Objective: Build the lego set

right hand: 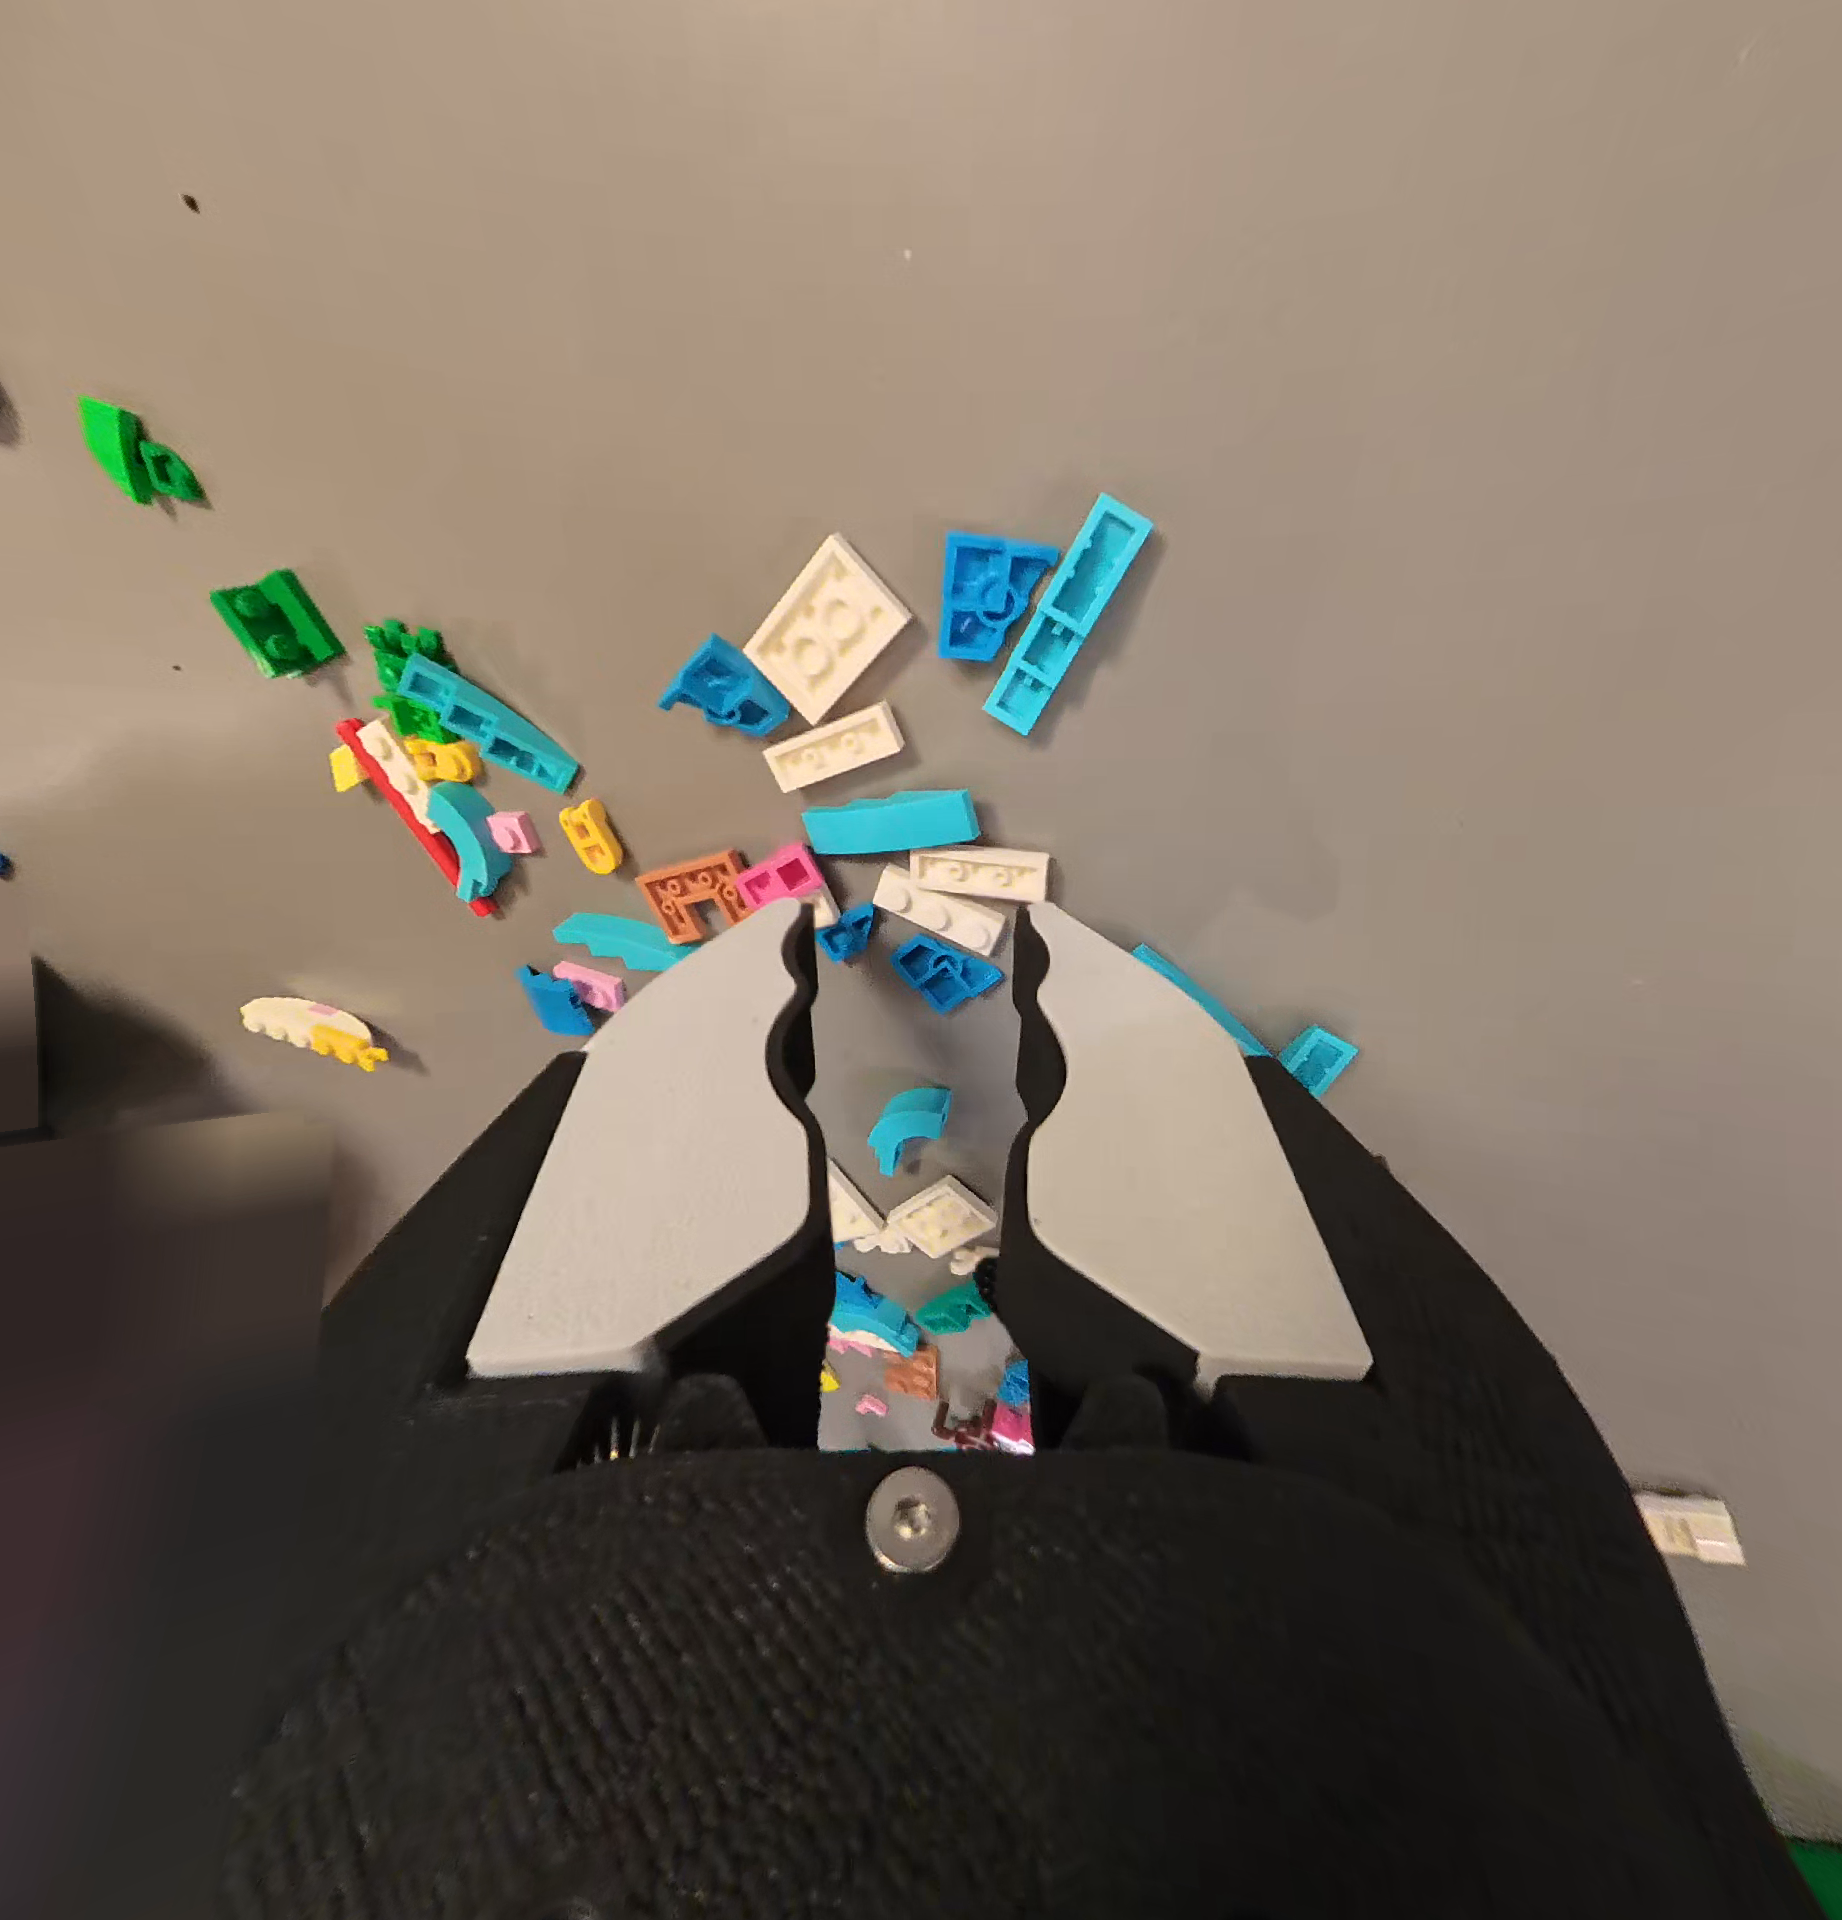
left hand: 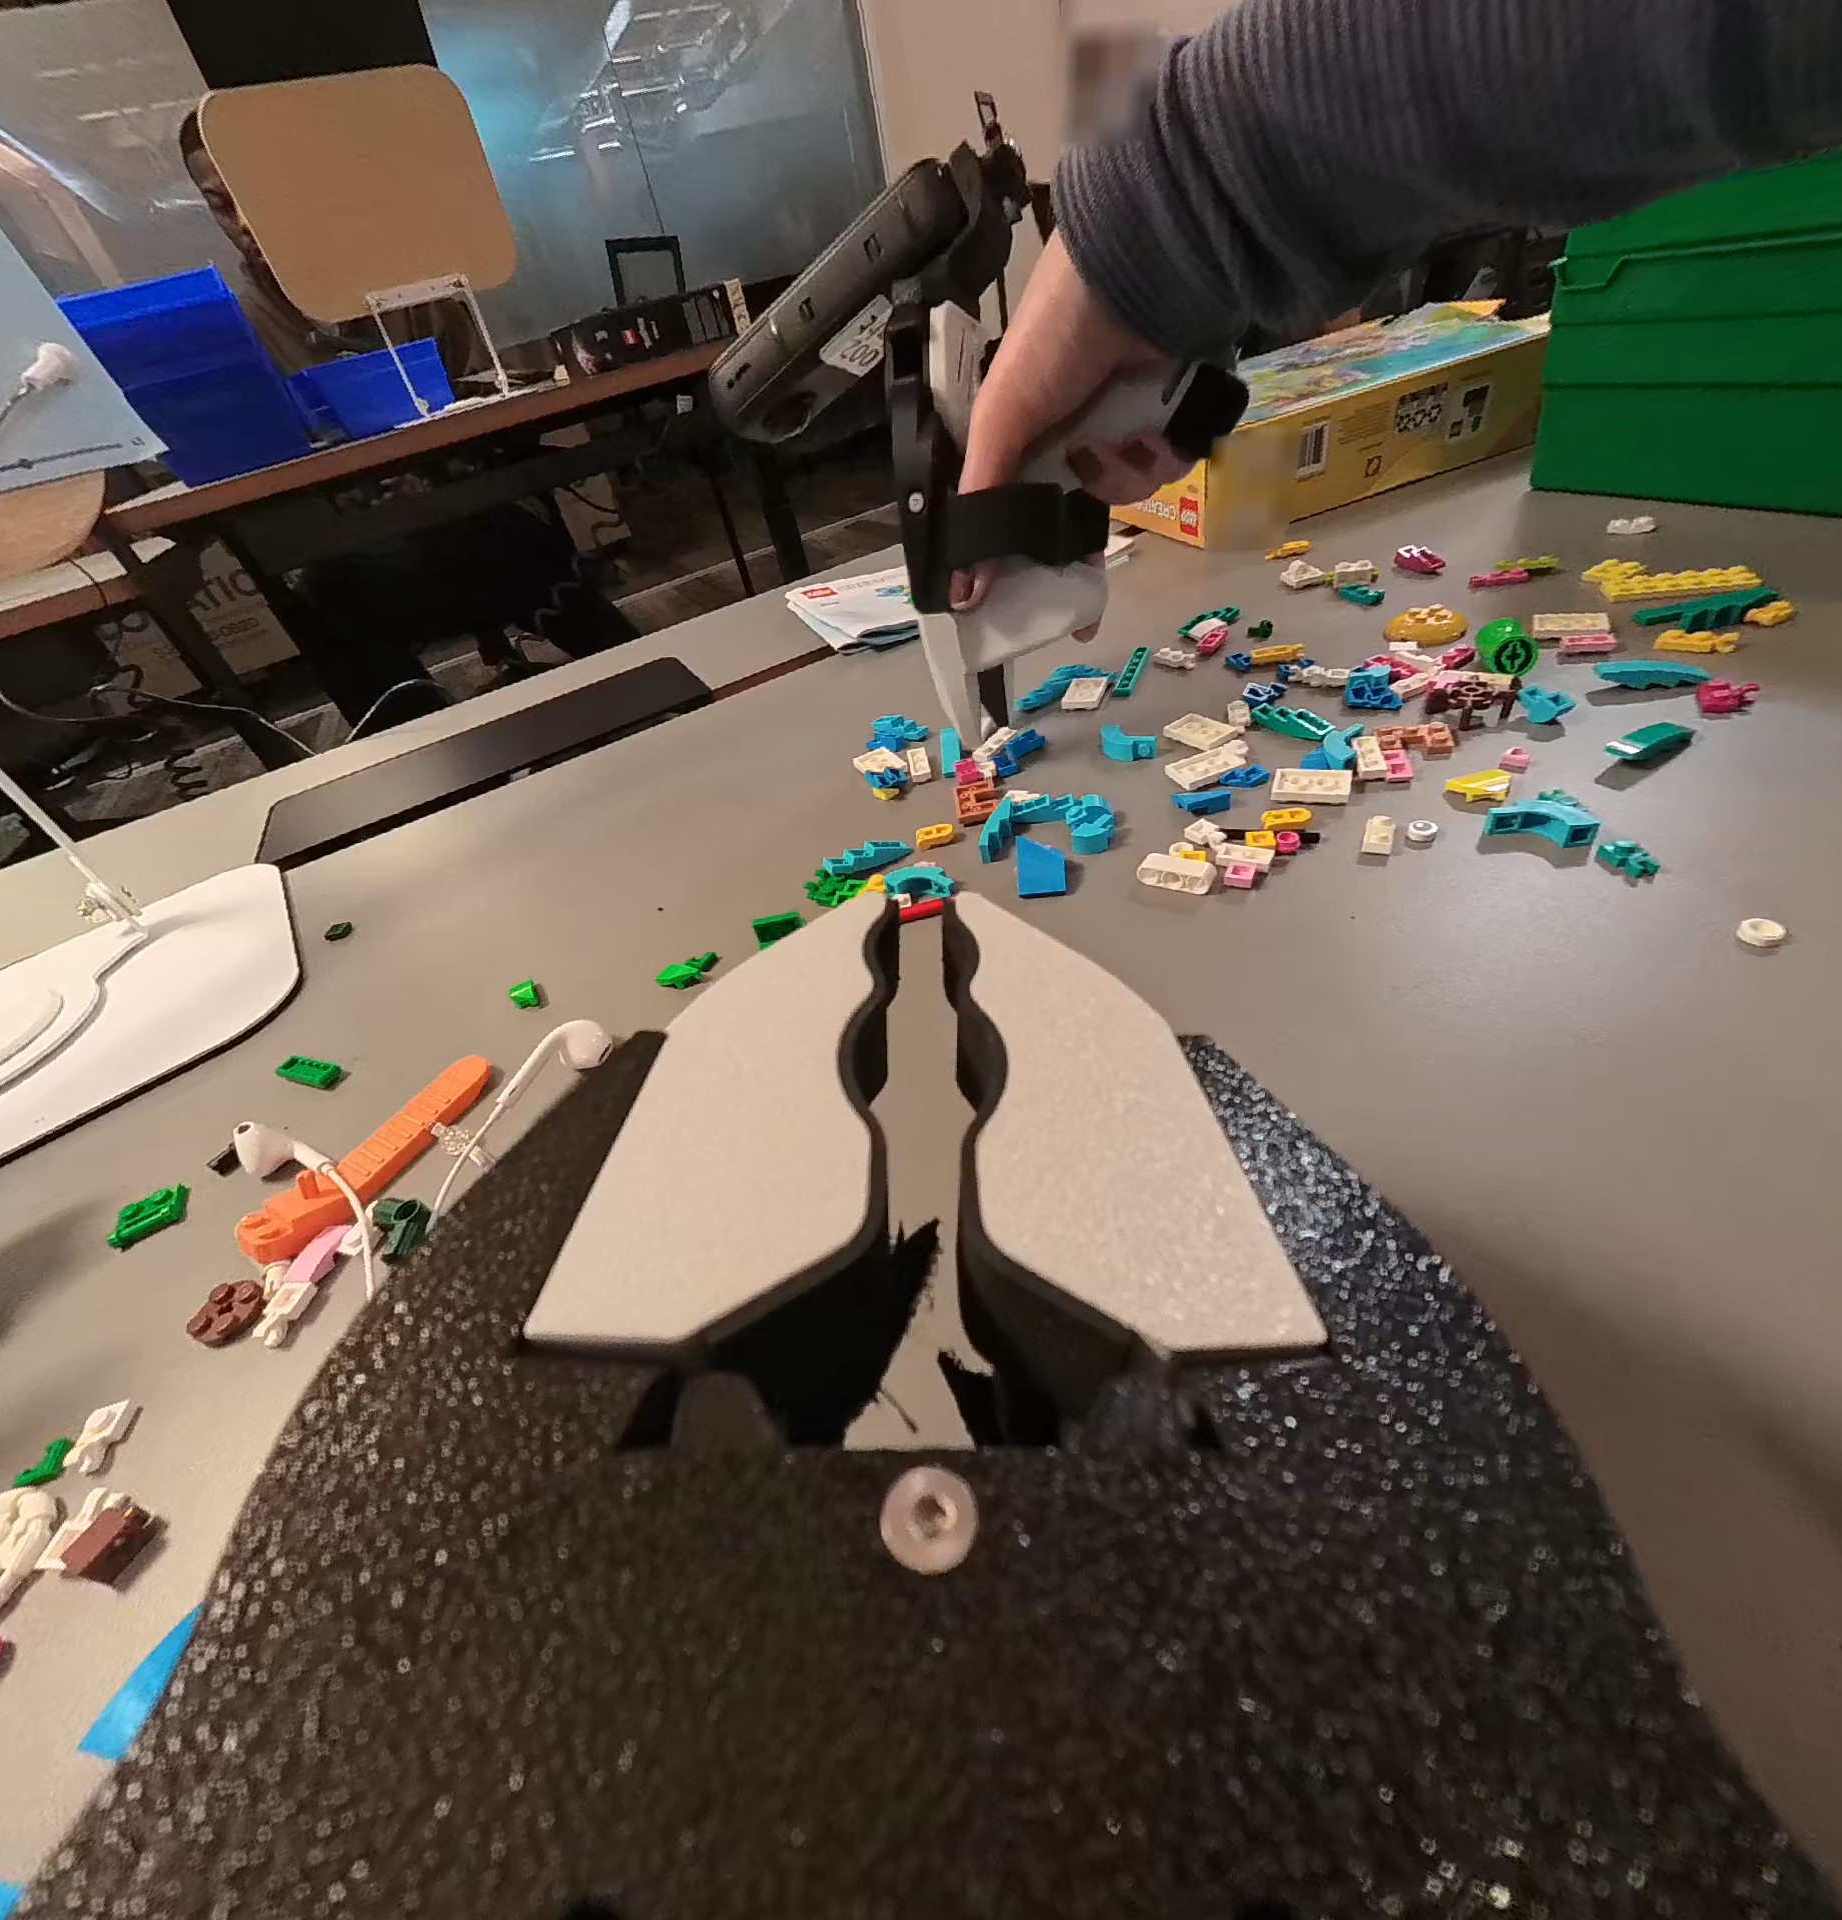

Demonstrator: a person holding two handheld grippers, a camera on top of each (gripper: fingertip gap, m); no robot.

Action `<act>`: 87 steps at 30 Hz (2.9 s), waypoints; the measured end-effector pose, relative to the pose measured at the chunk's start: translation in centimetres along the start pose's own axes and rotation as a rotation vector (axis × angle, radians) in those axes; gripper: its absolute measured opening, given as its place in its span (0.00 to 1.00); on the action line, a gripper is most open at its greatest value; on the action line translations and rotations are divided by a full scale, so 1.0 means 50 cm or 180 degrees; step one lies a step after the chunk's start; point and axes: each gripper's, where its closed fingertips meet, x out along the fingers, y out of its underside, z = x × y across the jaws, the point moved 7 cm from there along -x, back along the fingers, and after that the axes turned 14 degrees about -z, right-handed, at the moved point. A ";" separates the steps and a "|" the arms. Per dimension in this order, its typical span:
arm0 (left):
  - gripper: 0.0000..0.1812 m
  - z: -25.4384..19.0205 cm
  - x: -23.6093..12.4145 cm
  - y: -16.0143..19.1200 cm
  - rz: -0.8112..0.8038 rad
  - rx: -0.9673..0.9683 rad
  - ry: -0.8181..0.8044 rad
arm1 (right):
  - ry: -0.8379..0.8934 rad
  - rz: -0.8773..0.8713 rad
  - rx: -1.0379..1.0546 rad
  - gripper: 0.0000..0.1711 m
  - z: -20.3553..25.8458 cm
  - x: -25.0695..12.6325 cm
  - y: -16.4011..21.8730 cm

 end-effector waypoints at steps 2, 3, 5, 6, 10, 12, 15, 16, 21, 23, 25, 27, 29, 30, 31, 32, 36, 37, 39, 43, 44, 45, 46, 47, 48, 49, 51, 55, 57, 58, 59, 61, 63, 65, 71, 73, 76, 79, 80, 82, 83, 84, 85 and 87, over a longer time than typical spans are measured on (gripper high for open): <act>0.04 -0.001 0.000 0.000 0.0005 0.0011 -0.0001 | 0.0080 0.0000 -0.0046 0.20 0.002 0.002 -0.001; 0.04 -0.001 0.000 0.000 0.0007 0.0017 -0.0003 | 0.0119 0.0012 -0.0073 0.20 0.003 0.003 0.000; 0.04 -0.001 0.001 0.001 0.0014 0.0027 -0.0005 | 0.0240 0.0069 -0.0141 0.17 0.004 0.004 0.003; 0.04 -0.001 0.001 0.001 0.0017 0.0032 -0.0007 | 0.0303 0.0075 -0.0177 0.14 0.003 0.004 0.004; 0.04 -0.003 0.001 0.001 0.0023 0.0046 0.0004 | 0.0270 -0.0016 -0.0226 0.07 0.004 0.006 0.008; 0.04 -0.004 0.001 0.001 0.0026 0.0055 0.0012 | 0.0234 -0.0079 -0.0240 0.07 0.003 0.003 0.010; 0.04 -0.004 0.001 0.001 0.0030 0.0066 0.0010 | 0.0184 -0.0167 -0.0337 0.03 0.004 -0.008 0.013; 0.04 -0.004 0.001 0.001 0.0030 0.0067 0.0010 | 0.0134 -0.0141 -0.0327 0.03 0.006 -0.011 0.016; 0.04 -0.004 0.001 0.001 0.0031 0.0072 0.0011 | -0.0055 -0.0219 -0.0471 0.02 0.017 -0.027 0.020; 0.03 -0.005 0.001 0.002 0.0037 0.0081 0.0017 | -0.0075 -0.0264 -0.0755 0.02 0.018 -0.031 0.023; 0.00 -0.006 0.001 0.002 0.0038 0.0082 0.0044 | -0.0224 -0.0105 -0.0777 0.02 0.025 -0.030 0.036; 0.00 -0.006 0.001 0.002 0.0037 0.0074 0.0046 | -0.0370 -0.0157 -0.0867 0.02 0.046 -0.034 0.043; 0.00 -0.005 0.001 0.001 0.0032 0.0062 0.0044 | -0.0668 -0.0177 -0.1102 0.02 0.096 -0.042 0.067; 0.00 -0.005 0.001 0.002 0.0034 0.0053 0.0050 | -0.0799 -0.0144 -0.1254 0.02 0.128 -0.044 0.088; 0.01 -0.005 0.001 0.002 0.0045 0.0036 0.0056 | -0.0894 -0.0100 -0.1441 0.02 0.160 -0.042 0.113; 0.02 -0.003 0.002 0.003 0.0055 0.0007 0.0062 | -0.0941 -0.0043 -0.1626 0.02 0.190 -0.038 0.141; 0.03 0.004 0.000 0.001 0.0019 -0.0127 0.0046 | -0.0783 0.0124 -0.2008 0.02 0.260 -0.002 0.222; 0.03 0.006 -0.001 0.001 0.0005 -0.0147 0.0038 | -0.0728 0.0128 -0.2052 0.02 0.267 0.007 0.231; 0.03 0.007 -0.002 0.000 -0.0016 -0.0158 0.0028 | -0.0634 0.0136 -0.2091 0.02 0.272 0.019 0.241; 0.03 0.004 -0.002 0.000 -0.0005 -0.0101 0.0032 | -0.0536 0.0143 -0.2084 0.02 0.272 0.032 0.247; 0.03 0.003 -0.001 0.000 0.0001 -0.0080 0.0033 | -0.0509 0.0146 -0.2081 0.02 0.271 0.033 0.248; 0.03 0.002 -0.001 0.000 0.0007 -0.0060 0.0033 | -0.0488 0.0139 -0.2073 0.02 0.271 0.034 0.248; 0.03 0.001 -0.001 0.001 0.0014 -0.0045 0.0035 | -0.0471 0.0127 -0.2048 0.02 0.271 0.034 0.248; 0.03 0.000 0.000 0.001 0.0020 -0.0034 0.0039 | -0.0439 0.0114 -0.2037 0.02 0.271 0.034 0.247; 0.03 0.000 0.000 0.001 0.0026 -0.0029 0.0045 | -0.0413 0.0106 -0.2042 0.04 0.271 0.034 0.247; 0.03 0.000 0.000 0.001 0.0032 -0.0027 0.0047 | -0.0390 0.0093 -0.2033 0.05 0.271 0.034 0.247; 0.04 0.000 0.000 0.001 0.0038 -0.0027 0.0048 | -0.0299 0.0059 -0.2025 0.07 0.270 0.033 0.245; 0.03 0.001 -0.001 0.000 0.0008 -0.0051 0.0038 | -0.0199 -0.0179 -0.2098 0.09 0.275 0.017 0.245; 0.03 0.003 -0.002 0.000 -0.0005 -0.0079 0.0030 | -0.0219 -0.0258 -0.2149 0.09 0.275 0.005 0.250; 0.03 0.003 -0.002 0.000 -0.0012 -0.0093 0.0027 | -0.0266 -0.0300 -0.2212 0.10 0.274 -0.001 0.252; 0.03 0.004 -0.002 -0.001 -0.0018 -0.0108 0.0025 | -0.0327 -0.0347 -0.2291 0.10 0.272 -0.006 0.255; 0.03 0.006 -0.003 -0.001 -0.0026 -0.0139 0.0028 | -0.0480 -0.0446 -0.2511 0.10 0.267 -0.013 0.261; 0.04 0.007 -0.002 -0.001 -0.0025 -0.0180 0.0044 | -0.0738 -0.0582 -0.2947 0.10 0.267 -0.020 0.271; 0.08 0.006 -0.001 0.003 0.0067 -0.0172 0.0127 | -0.0888 -0.0755 -0.3328 0.12 0.268 -0.023 0.278; 0.18 -0.038 0.010 0.049 0.0984 0.0387 0.0894 | -0.0928 -0.0752 -0.4184 0.12 0.271 -0.008 0.285; 0.19 -0.044 0.015 0.057 0.1109 0.0324 0.1042 | -0.0906 -0.0624 -0.4401 0.12 0.270 0.002 0.284; 0.18 -0.040 0.020 0.070 0.1302 0.0312 0.1212 | -0.1028 -0.0564 -0.4525 0.11 0.278 0.012 0.279; 0.17 -0.037 0.029 0.077 0.1392 0.0330 0.1314 | -0.1090 -0.0545 -0.4600 0.09 0.284 0.019 0.272; 0.16 -0.037 0.033 0.078 0.1408 0.0333 0.1340 | -0.1081 -0.0527 -0.4642 0.08 0.285 0.022 0.271; 0.15 -0.037 0.039 0.080 0.1428 0.0317 0.1408 | -0.1052 -0.0434 -0.4689 0.08 0.284 0.028 0.269; 0.15 -0.036 0.043 0.081 0.1441 0.0314 0.1418 | -0.1043 -0.0386 -0.4705 0.08 0.283 0.031 0.268; 0.14 -0.035 0.045 0.082 0.1456 0.0327 0.1427 | -0.1022 -0.0354 -0.4715 0.08 0.282 0.033 0.267; 0.11 -0.035 0.047 0.083 0.1470 0.0335 0.1451 | -0.1030 -0.0353 -0.4713 0.08 0.283 0.033 0.265; 0.11 -0.035 0.049 0.083 0.1476 0.0334 0.1451 | -0.1035 -0.0290 -0.4676 0.08 0.281 0.034 0.262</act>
